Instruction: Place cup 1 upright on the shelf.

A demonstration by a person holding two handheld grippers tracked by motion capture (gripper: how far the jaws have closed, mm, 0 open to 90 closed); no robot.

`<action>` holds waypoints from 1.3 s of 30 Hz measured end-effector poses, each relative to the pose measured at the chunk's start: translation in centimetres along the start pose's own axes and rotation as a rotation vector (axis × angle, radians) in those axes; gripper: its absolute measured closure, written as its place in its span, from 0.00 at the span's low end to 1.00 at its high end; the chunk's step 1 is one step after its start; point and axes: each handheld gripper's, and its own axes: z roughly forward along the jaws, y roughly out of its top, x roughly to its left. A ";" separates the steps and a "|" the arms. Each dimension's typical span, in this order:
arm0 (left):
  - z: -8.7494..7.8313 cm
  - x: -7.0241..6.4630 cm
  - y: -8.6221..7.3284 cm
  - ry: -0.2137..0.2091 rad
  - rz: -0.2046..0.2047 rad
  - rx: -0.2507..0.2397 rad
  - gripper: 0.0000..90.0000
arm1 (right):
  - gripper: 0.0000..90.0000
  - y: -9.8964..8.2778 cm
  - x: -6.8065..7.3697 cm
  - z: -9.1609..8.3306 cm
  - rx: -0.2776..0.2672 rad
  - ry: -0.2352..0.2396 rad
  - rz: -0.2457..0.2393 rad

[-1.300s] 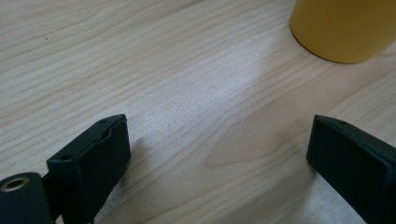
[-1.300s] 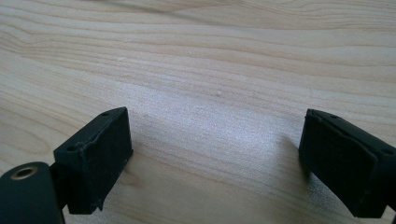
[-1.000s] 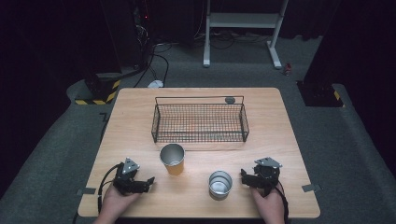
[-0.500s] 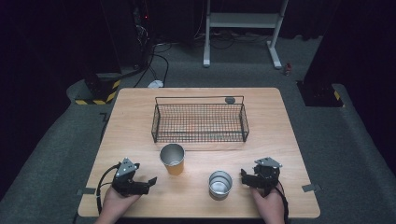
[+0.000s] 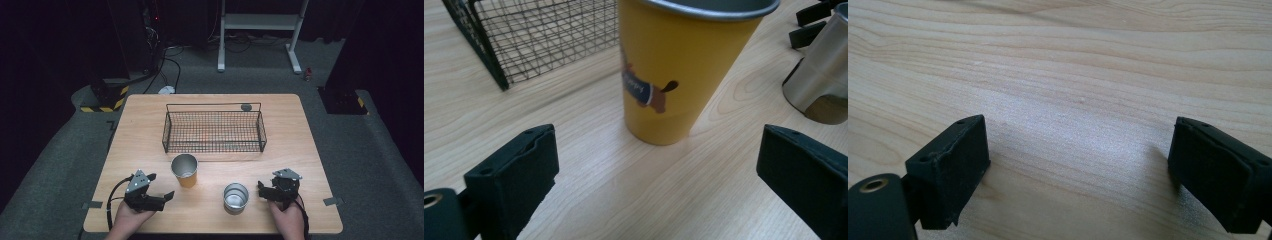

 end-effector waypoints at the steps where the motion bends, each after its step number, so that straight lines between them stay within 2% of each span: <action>1: 0.0 0.0 0.0 0.000 0.000 0.000 0.03 | 0.10 0.0 0.0 0.0 0.000 0.000 0.000; 2: 0.1 -0.2 0.1 -0.003 0.004 0.004 0.03 | 0.10 0.0 0.0 0.0 0.000 0.000 0.000; 4: 0.3 -0.6 0.6 0.001 0.037 0.036 0.02 | 0.10 0.0 0.0 0.0 0.000 0.000 0.000; 6: 0.4 -0.7 0.7 -0.003 0.034 0.035 0.01 | 0.10 0.0 0.0 0.0 0.000 0.000 0.000; 9: 0.6 -1.2 1.3 0.001 0.059 0.037 0.01 | 0.10 0.0 0.0 0.0 0.000 0.000 0.000; 11: 0.8 -1.2 1.4 -0.015 0.053 0.036 0.01 | 0.10 0.0 0.0 0.0 0.000 0.000 0.000; 17: 1.4 -1.6 1.9 -0.014 0.054 0.029 0.00 | 0.10 0.0 0.0 0.0 0.000 0.001 -0.001; 26: 1.6 -1.7 3.1 -0.004 0.062 -0.006 0.00 | 0.10 0.0 0.0 0.0 0.000 0.000 0.000; 29: 2.0 -1.8 3.2 -0.016 0.056 -0.001 0.00 | 0.10 0.0 0.0 0.0 0.000 0.000 0.000; 39: 3.4 -2.1 3.9 -0.011 0.064 -0.020 0.00 | 0.10 0.0 0.0 0.0 0.001 0.005 -0.002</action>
